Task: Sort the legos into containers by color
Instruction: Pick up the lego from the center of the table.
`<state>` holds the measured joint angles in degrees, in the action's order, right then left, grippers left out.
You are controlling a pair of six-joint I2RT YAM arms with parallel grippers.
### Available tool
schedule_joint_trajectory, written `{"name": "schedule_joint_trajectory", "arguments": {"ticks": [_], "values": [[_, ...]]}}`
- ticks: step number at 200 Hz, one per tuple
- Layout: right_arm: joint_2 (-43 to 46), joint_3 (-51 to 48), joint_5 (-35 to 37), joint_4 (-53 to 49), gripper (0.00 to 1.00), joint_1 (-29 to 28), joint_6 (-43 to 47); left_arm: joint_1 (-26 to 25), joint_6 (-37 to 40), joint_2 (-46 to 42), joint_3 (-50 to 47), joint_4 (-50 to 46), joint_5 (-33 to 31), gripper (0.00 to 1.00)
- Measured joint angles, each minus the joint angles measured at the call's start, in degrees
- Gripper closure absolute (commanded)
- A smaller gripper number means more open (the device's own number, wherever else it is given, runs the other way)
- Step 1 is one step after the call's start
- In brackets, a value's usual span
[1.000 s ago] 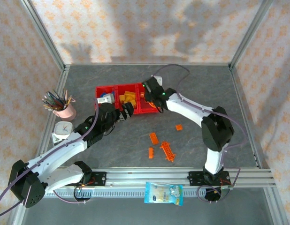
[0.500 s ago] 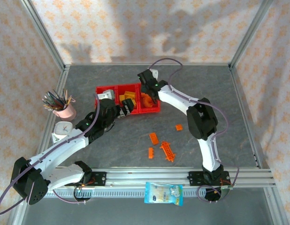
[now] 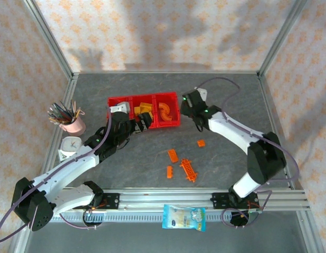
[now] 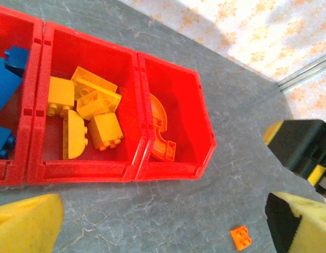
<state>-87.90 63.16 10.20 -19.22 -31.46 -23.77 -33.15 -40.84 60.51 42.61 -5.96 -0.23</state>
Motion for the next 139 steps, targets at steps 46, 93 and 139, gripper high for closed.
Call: {"name": "schedule_joint_trajectory", "arguments": {"ticks": [46,93,139], "values": [[4.28,-12.98,-5.14,0.04,0.21,3.58,-0.81,-2.99,-2.43,0.00,-3.50,2.84,1.53,0.01],[4.48,-18.84,-9.49,0.26,0.19,5.53,-0.74,-4.98,-4.39,0.94,-4.48,5.46,1.49,0.01],[2.08,-19.12,-12.20,1.66,0.27,4.94,0.39,-5.11,-5.86,1.14,-5.70,6.75,0.81,0.01]]}}
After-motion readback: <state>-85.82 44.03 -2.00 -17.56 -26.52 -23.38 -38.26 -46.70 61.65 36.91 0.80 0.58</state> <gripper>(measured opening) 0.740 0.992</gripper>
